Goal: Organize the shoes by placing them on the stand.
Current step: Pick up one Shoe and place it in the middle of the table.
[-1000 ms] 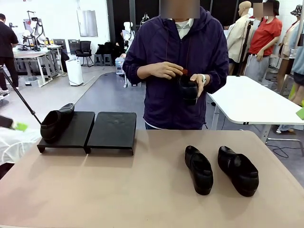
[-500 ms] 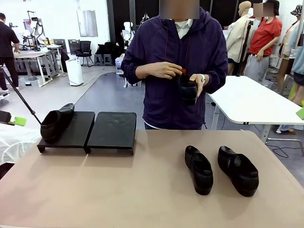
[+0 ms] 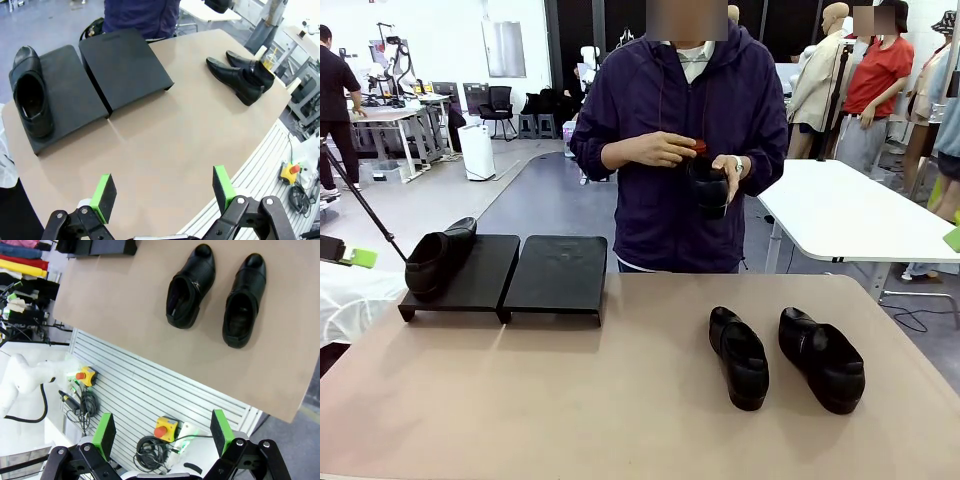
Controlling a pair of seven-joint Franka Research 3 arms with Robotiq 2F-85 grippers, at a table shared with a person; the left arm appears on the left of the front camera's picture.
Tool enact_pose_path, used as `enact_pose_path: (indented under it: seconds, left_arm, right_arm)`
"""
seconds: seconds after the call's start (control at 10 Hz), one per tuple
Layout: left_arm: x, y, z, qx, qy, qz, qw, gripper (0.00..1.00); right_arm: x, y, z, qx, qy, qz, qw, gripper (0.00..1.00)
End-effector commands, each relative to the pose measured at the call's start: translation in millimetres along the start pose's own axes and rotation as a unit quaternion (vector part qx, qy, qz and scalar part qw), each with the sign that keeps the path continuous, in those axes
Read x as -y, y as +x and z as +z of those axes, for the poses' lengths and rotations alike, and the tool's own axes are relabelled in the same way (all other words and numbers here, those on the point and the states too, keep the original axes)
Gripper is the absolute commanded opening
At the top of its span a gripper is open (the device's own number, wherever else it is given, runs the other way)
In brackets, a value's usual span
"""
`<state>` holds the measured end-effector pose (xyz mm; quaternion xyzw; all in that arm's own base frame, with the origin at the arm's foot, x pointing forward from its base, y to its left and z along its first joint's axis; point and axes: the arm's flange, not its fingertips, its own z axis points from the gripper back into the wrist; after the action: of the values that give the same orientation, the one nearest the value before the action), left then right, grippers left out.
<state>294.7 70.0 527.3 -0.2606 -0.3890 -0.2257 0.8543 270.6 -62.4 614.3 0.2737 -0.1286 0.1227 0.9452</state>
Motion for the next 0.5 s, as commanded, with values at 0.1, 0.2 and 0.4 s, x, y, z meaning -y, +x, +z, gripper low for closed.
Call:
enact_pose_path:
  seconds: [0.1, 0.2, 0.4]
  left_arm:
    - [1.5, -3.3, 0.7, -0.005, 0.001, -0.003, 1.000, 1.00]
    - [1.5, -3.3, 0.7, -0.005, 0.001, -0.003, 1.000, 1.00]
    - [1.5, -3.3, 0.7, -0.005, 0.001, -0.003, 1.000, 1.00]
  right_arm:
    - [0.6, 0.5, 3.4, -0.003, -0.003, 0.004, 1.000, 1.00]
    - [0.6, 0.5, 3.4, -0.003, -0.003, 0.004, 1.000, 1.00]
    - [0.6, 0.5, 3.4, -0.003, -0.003, 0.004, 1.000, 1.00]
